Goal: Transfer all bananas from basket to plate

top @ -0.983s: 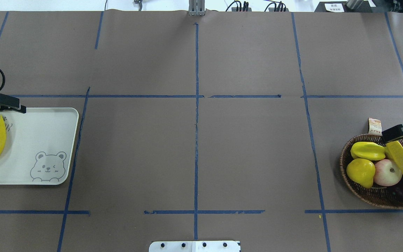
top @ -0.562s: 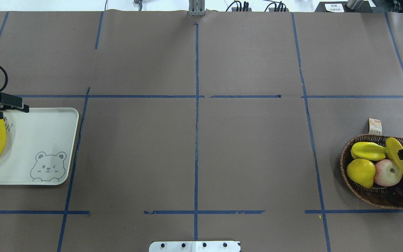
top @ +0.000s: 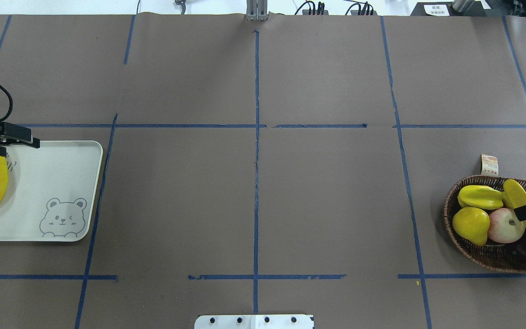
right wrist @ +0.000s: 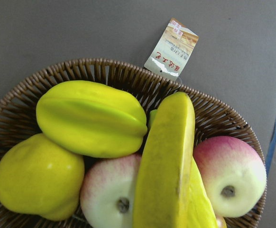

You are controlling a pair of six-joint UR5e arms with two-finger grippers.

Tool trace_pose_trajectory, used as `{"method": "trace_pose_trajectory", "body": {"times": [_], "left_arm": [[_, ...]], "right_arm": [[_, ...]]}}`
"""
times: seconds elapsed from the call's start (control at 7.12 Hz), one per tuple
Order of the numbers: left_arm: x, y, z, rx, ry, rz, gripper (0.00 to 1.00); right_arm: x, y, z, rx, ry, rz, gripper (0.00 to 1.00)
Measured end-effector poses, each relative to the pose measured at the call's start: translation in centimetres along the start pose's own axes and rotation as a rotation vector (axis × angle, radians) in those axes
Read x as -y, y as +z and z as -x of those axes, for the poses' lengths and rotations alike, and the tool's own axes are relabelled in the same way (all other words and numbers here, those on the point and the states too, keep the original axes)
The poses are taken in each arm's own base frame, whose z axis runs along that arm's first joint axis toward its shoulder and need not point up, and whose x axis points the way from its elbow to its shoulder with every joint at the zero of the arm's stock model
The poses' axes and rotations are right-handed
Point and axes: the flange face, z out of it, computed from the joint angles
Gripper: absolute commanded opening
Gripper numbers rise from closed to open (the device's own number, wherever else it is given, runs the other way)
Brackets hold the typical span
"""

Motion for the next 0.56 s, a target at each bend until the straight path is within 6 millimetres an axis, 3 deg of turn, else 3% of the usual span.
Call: {"method": "trace_pose_trajectory", "body": {"times": [0.28,0.56], "left_arm": [[-0.2,0.4,-0.4,-0.001,0.005,0.008,1.0],[-0.4,0.7,-0.5,-0.001,0.003,0.014,1.0]], "right_arm": [[-0.2,0.0,1.9,-0.138,-0.037,0.049,0.84],[0.1,1.3,2.5,-0.185,-0.061,0.067,0.84]]}}
